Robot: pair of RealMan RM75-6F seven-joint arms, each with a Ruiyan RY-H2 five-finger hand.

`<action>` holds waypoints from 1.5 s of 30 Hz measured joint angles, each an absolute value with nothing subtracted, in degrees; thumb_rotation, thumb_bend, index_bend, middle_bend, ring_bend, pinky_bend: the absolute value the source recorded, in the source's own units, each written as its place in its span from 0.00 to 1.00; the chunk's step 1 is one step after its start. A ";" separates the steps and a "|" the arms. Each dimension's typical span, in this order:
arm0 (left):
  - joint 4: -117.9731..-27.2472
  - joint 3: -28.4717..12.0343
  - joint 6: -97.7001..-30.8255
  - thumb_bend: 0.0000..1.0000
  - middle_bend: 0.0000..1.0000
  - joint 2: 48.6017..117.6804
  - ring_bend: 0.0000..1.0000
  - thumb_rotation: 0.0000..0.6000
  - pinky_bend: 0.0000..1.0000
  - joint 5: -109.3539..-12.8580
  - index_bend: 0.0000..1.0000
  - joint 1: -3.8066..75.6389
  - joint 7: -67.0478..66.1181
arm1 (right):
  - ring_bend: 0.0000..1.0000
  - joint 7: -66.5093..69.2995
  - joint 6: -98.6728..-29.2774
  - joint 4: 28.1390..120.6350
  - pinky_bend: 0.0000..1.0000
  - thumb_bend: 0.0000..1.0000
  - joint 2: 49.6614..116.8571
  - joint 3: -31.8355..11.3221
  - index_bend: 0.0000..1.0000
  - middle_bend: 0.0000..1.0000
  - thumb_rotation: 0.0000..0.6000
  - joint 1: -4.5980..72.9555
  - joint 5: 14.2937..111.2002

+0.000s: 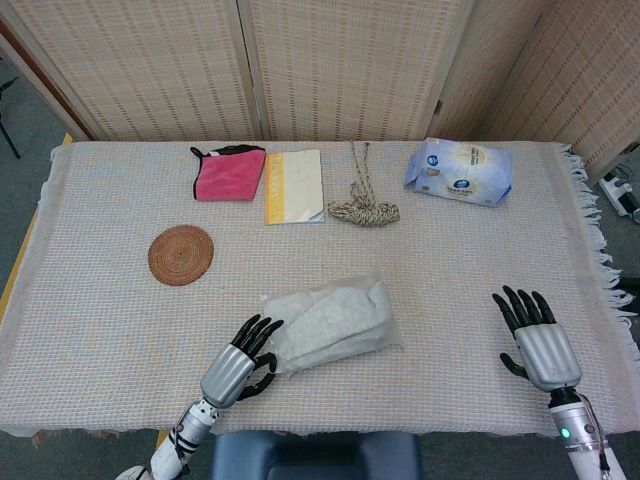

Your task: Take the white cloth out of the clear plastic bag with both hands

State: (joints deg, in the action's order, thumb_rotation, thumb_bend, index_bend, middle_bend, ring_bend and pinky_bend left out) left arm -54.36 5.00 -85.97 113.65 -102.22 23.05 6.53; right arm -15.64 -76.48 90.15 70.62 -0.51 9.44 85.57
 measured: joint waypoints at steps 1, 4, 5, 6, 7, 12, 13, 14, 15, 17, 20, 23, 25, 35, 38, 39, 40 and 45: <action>-54.39 4.98 -85.87 0.50 0.11 113.66 0.00 1.00 0.00 -102.18 0.77 23.08 6.50 | 0.00 -15.01 -76.37 89.44 0.00 0.19 71.23 -0.39 0.02 0.00 1.00 9.65 86.14; -54.44 4.71 -85.59 0.51 0.11 113.63 0.00 1.00 0.00 -101.86 0.77 23.23 6.49 | 0.00 -13.36 -76.38 87.27 0.00 0.20 73.06 -0.16 0.11 0.00 1.00 10.15 87.73; -54.36 4.66 -85.59 0.51 0.11 113.60 0.00 1.00 0.00 -101.79 0.77 23.25 6.51 | 0.00 -12.92 -76.41 86.42 0.00 0.21 73.69 -0.10 0.15 0.00 1.00 10.30 88.18; -54.34 4.66 -85.57 0.51 0.11 113.60 0.00 1.00 0.00 -101.76 0.77 23.24 6.55 | 0.00 -12.45 -76.43 85.51 0.00 0.23 74.35 -0.04 0.17 0.00 1.00 10.47 88.63; -54.33 4.73 -85.54 0.51 0.11 113.60 0.00 1.00 0.00 -101.74 0.77 23.23 6.69 | 0.00 -11.68 -76.44 84.19 0.00 0.24 75.31 0.04 0.20 0.00 1.00 10.74 89.26; -54.31 4.99 -85.63 0.51 0.11 114.16 0.00 1.00 0.00 -102.01 0.77 23.28 6.76 | 0.00 -6.99 -77.11 78.70 0.00 0.29 80.04 0.17 0.32 0.00 1.00 11.90 92.04; -54.29 4.98 -85.62 0.51 0.11 114.33 0.00 1.00 0.00 -102.04 0.77 23.34 6.69 | 0.00 -5.75 -77.64 77.44 0.00 0.29 81.36 0.19 0.34 0.00 1.00 12.08 92.73; -54.29 4.94 -85.56 0.51 0.11 114.45 0.00 1.00 0.00 -102.03 0.77 23.39 6.68 | 0.00 -4.88 -78.16 76.52 0.00 0.29 82.38 0.21 0.36 0.00 1.00 12.15 93.20; -54.30 4.90 -85.48 0.51 0.11 114.52 0.00 1.00 0.00 -101.98 0.77 23.44 6.66 | 0.00 -4.08 -78.72 75.54 0.00 0.29 83.42 0.23 0.37 0.00 1.00 12.19 93.64; -54.30 4.73 -85.34 0.51 0.11 114.59 0.00 1.00 0.00 -101.81 0.77 23.53 6.57 | 0.00 -2.64 -79.90 73.04 0.00 0.29 85.72 0.33 0.38 0.00 1.00 12.17 94.40; -54.46 4.61 -85.33 0.51 0.11 114.54 0.00 1.00 0.00 -101.71 0.77 23.61 6.53 | 0.00 0.42 -81.57 69.16 0.00 0.30 89.56 0.53 0.39 0.00 1.00 11.99 95.23; -54.72 4.48 -85.44 0.50 0.11 114.40 0.00 1.00 0.00 -101.70 0.77 23.71 6.44 | 0.00 3.56 -82.86 64.78 0.00 0.30 93.82 0.63 0.39 0.00 1.00 11.83 95.68; -55.01 4.41 -85.46 0.50 0.11 114.22 0.00 1.00 0.00 -101.69 0.77 23.80 6.39 | 0.00 5.63 -83.43 61.77 0.00 0.29 96.76 0.64 0.39 0.00 1.00 11.79 95.79; -55.69 4.02 -85.10 0.50 0.11 113.68 0.00 1.00 0.00 -101.38 0.78 24.23 5.91 | 0.00 12.25 -84.47 52.00 0.00 0.30 106.06 0.27 0.40 0.00 1.00 12.50 95.56; -55.79 4.09 -85.09 0.50 0.11 113.53 0.00 1.00 0.00 -101.42 0.78 24.27 5.78 | 0.00 13.27 -84.80 49.60 0.00 0.30 107.72 0.10 0.42 0.00 1.00 12.89 95.56; -55.82 4.08 -85.09 0.50 0.11 113.49 0.00 1.00 0.00 -101.41 0.78 24.28 5.73 | 0.00 13.64 -84.96 48.86 0.00 0.31 108.18 0.05 0.42 0.01 1.00 13.02 95.60; -55.89 4.05 -85.07 0.50 0.11 113.44 0.00 1.00 0.00 -101.40 0.78 24.32 5.66 | 0.00 14.30 -85.16 47.86 0.00 0.31 108.81 0.00 0.42 0.01 1.00 13.20 95.65; -56.43 3.82 -85.10 0.50 0.11 113.16 0.00 1.00 0.00 -101.35 0.78 24.50 5.23 | 0.00 17.06 -86.19 43.34 0.00 0.32 111.76 -0.27 0.42 0.01 1.00 13.83 95.75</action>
